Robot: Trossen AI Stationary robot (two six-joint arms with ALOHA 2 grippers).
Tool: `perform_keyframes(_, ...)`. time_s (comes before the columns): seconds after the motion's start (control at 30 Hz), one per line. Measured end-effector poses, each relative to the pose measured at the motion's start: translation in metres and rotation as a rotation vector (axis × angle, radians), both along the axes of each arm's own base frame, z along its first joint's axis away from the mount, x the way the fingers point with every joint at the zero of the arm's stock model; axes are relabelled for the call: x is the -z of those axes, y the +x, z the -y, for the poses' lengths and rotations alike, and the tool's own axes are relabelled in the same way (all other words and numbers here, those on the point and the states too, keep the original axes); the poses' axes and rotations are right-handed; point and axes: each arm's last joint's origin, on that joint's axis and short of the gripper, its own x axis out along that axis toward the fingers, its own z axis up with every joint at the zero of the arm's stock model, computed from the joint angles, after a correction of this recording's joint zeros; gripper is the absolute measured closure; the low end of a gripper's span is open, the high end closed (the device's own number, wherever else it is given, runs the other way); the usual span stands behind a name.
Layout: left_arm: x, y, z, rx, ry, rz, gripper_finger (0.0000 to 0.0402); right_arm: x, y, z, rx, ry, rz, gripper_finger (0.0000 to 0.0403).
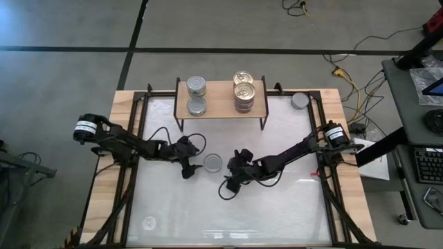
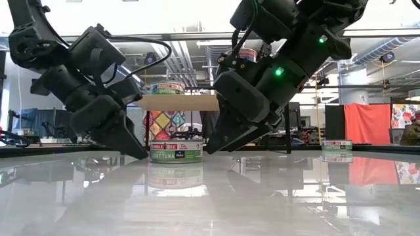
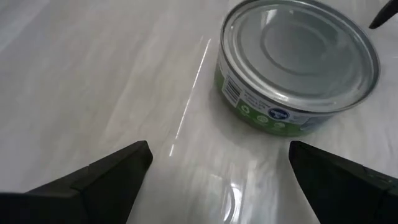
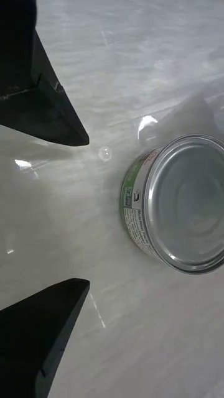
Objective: Stack canned seafood by type on shelf
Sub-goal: Stack the green tuna can on top of the other green tuna can on the shelf
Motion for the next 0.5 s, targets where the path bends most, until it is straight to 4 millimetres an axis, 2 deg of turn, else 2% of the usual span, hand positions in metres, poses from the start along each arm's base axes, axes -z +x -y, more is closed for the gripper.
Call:
perform_keyframes(0.23, -0.001, 0.002, 0.009, 0.147, 0.11, 0.014, 0.0022, 0.0, 0.0, 0.001, -0.014, -0.015, -0.005, 0.0044)
perform_keyframes(0.5, -0.004, 0.009, 0.012, 0.294, 0.167, 0.093, 0.0003, -0.002, 0.004, 0.013, -0.022, -0.051, 0.002, 0.0044)
